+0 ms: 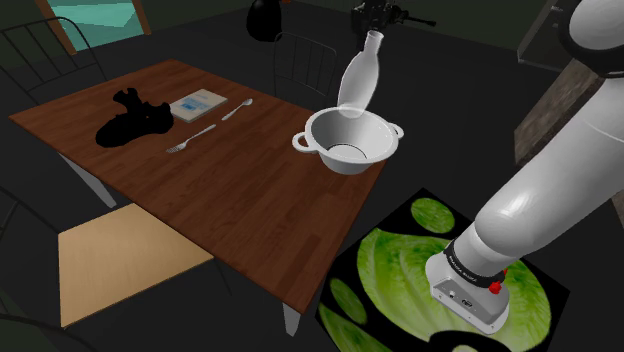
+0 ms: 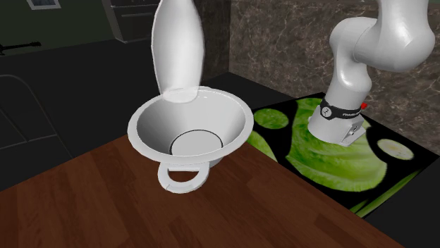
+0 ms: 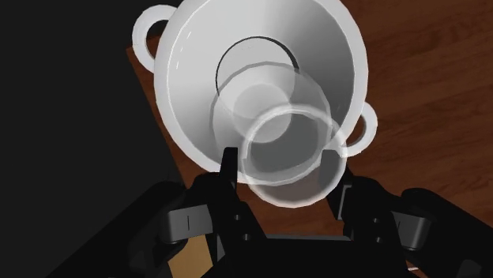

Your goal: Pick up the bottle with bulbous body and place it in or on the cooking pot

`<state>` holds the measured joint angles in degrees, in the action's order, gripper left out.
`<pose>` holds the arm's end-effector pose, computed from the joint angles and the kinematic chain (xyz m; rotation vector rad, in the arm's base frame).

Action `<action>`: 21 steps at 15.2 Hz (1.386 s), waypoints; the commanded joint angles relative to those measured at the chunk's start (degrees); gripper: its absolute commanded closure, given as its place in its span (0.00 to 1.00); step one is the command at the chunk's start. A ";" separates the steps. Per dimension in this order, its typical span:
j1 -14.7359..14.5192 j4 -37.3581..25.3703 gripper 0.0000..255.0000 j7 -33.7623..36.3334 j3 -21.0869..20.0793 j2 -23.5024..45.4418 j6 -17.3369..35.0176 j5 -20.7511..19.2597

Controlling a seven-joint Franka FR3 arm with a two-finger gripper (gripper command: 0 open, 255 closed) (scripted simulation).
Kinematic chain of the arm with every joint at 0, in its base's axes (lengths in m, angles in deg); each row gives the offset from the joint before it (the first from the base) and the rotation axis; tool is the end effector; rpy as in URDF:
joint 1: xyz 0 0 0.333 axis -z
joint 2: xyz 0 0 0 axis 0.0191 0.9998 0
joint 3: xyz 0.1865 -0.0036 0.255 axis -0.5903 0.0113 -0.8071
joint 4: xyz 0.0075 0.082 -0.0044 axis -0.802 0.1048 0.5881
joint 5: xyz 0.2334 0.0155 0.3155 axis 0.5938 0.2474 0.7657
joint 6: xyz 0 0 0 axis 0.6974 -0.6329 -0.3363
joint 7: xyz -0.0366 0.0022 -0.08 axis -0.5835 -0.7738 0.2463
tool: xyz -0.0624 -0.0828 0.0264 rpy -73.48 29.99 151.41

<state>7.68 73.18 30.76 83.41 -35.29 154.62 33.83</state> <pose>0.5455 -0.0717 0.6230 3.1366 0.0148 -0.1128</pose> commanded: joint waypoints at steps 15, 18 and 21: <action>0.12 12.05 1.00 -0.12 0.12 -1.83 10.26 0.03; 0.12 12.05 1.00 -0.12 0.12 -1.83 10.26 0.03; 0.12 12.03 0.00 -0.11 0.12 -1.83 10.25 0.04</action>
<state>7.79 85.22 30.65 83.53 -37.11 164.87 33.87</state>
